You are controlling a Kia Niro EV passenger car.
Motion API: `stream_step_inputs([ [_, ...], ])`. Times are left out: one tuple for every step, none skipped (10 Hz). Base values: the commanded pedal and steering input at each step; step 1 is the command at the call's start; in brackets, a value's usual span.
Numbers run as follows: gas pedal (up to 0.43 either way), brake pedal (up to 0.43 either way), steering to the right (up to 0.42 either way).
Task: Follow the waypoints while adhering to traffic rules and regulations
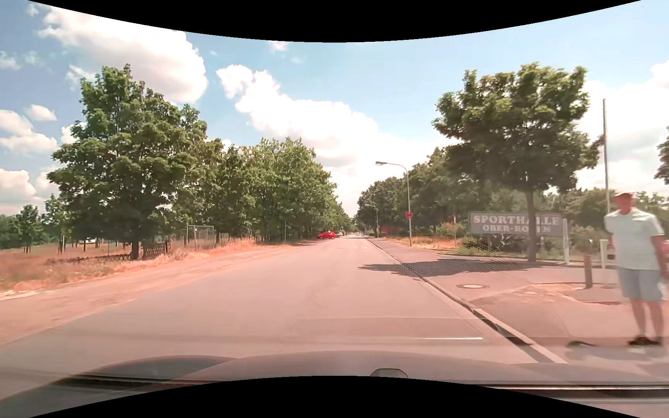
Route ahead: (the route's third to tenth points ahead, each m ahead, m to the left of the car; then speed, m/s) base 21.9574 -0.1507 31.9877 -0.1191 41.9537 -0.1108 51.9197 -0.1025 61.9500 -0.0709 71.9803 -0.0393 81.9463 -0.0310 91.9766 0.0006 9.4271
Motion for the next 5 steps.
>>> stream_step_inputs([
  [0.008,0.000,0.000],
  [0.008,0.000,0.000],
  [0.008,0.000,0.000],
  [0.008,0.000,-0.001],
  [0.008,0.000,-0.001],
])
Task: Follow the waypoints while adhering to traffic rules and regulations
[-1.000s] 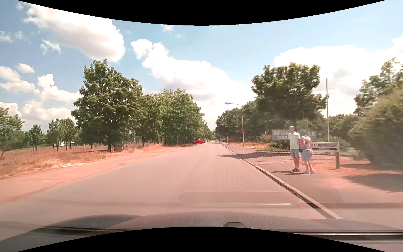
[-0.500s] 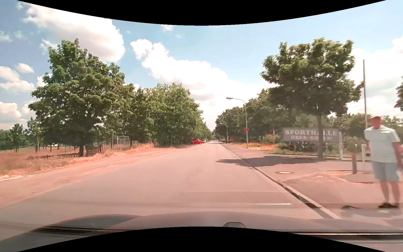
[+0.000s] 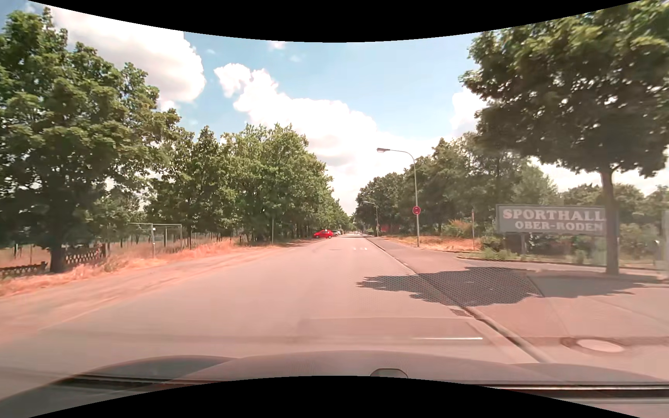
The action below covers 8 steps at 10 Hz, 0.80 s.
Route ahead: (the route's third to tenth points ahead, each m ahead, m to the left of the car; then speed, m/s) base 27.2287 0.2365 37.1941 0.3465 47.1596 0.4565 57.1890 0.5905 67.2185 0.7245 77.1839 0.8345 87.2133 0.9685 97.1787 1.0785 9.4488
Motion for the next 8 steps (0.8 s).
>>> stream_step_inputs([
  [0.008,0.000,-0.002],
  [0.008,0.000,-0.003],
  [0.008,0.000,-0.003],
  [0.008,0.000,-0.003],
  [0.008,0.000,-0.003],
  [0.008,0.000,-0.003],
  [0.008,0.000,-0.003],
  [0.020,0.000,-0.004],
])
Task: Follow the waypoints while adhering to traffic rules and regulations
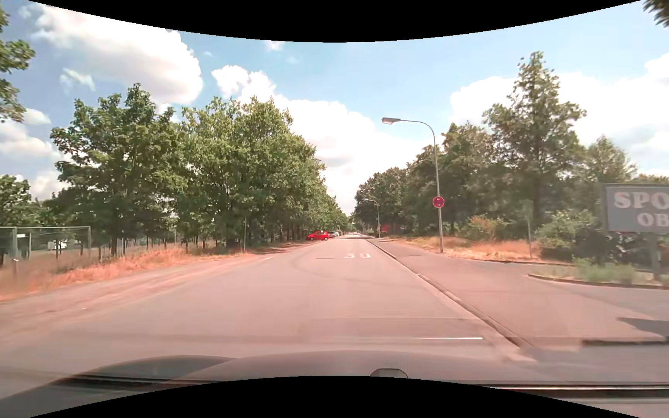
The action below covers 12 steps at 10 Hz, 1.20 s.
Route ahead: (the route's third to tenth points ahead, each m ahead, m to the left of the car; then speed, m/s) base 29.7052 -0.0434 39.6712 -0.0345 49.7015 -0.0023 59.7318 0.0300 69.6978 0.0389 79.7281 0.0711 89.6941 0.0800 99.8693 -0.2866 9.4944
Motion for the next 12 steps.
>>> stream_step_inputs([
  [0.020,0.000,-0.003],
  [0.020,0.000,-0.004],
  [0.020,0.000,-0.003],
  [0.020,0.000,-0.003],
  [0.020,0.000,-0.003],
  [0.020,0.000,-0.004],
  [0.020,0.000,-0.004],
  [0.020,0.000,-0.004],
  [0.020,0.000,-0.005],
  [0.020,0.000,-0.006],
  [0.020,0.000,-0.006],
  [0.020,0.000,-0.006],
])
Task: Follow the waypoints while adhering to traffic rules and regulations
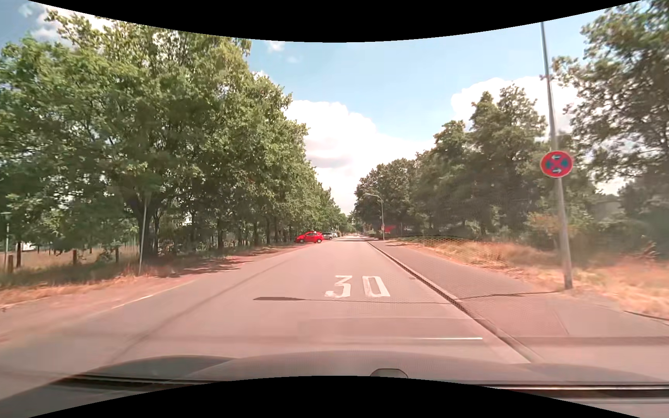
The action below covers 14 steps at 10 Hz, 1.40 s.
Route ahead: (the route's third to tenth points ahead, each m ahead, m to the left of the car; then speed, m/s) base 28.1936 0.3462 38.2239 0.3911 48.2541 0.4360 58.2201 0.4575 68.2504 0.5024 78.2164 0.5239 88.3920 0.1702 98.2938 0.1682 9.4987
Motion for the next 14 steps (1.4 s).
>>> stream_step_inputs([
  [0.020,0.000,-0.006],
  [0.020,0.000,-0.006],
  [0.020,0.000,-0.006],
  [0.020,0.000,-0.006],
  [0.020,0.000,-0.006],
  [0.020,0.000,-0.006],
  [0.020,0.000,-0.006],
  [0.020,0.000,-0.006],
  [0.020,0.000,-0.006],
  [0.020,0.000,-0.005],
  [0.020,0.000,-0.004],
  [0.020,0.000,-0.004],
  [0.020,0.000,-0.005],
  [0.020,0.000,-0.005],
])
